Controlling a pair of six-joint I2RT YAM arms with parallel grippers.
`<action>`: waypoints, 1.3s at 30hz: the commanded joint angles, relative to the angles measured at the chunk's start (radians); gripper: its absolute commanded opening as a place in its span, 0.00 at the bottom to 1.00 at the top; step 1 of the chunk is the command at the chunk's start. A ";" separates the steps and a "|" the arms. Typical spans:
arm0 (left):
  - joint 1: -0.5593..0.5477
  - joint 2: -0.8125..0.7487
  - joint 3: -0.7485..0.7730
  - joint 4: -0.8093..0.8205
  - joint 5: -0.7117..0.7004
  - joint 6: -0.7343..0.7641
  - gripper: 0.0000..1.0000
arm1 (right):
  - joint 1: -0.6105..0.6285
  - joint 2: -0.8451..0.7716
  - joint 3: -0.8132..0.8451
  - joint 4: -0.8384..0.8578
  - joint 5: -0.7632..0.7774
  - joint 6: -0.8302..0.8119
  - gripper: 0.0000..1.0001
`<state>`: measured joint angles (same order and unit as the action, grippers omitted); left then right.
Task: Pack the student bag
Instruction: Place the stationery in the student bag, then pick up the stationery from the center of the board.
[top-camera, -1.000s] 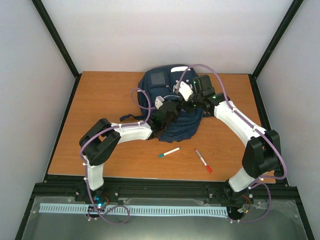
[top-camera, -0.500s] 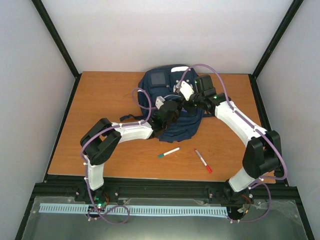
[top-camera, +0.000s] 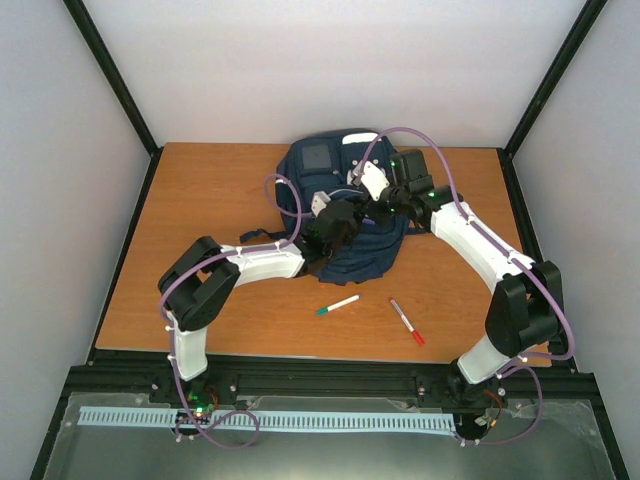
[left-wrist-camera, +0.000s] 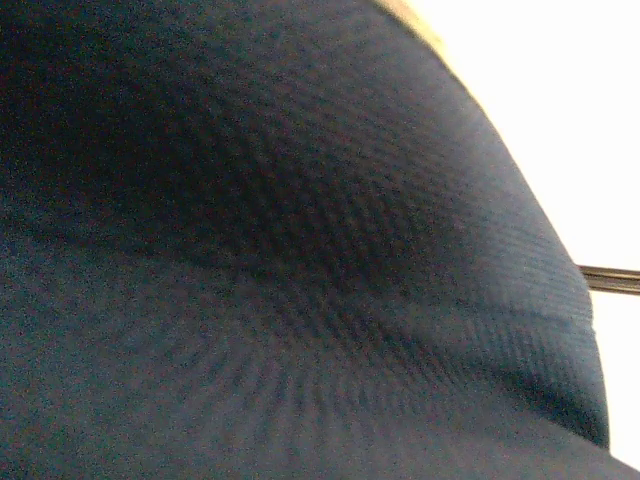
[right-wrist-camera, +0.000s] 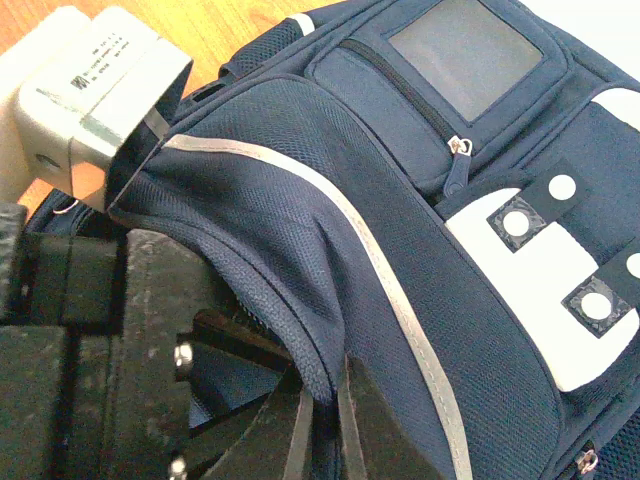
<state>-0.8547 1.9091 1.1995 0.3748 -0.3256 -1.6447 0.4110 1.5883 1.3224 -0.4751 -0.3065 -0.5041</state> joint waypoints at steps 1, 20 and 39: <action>-0.014 -0.077 0.002 -0.017 0.053 0.060 0.33 | -0.001 -0.048 0.013 0.014 -0.019 0.014 0.03; -0.044 -0.507 -0.058 -0.796 0.153 0.824 0.44 | -0.037 -0.030 0.021 -0.001 -0.043 0.013 0.03; -0.167 -0.296 -0.066 -0.951 0.285 1.351 0.44 | -0.038 -0.019 0.027 -0.011 -0.060 0.018 0.03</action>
<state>-0.9878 1.5772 1.0912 -0.6128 -0.0704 -0.4232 0.3855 1.5833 1.3220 -0.4976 -0.3454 -0.5076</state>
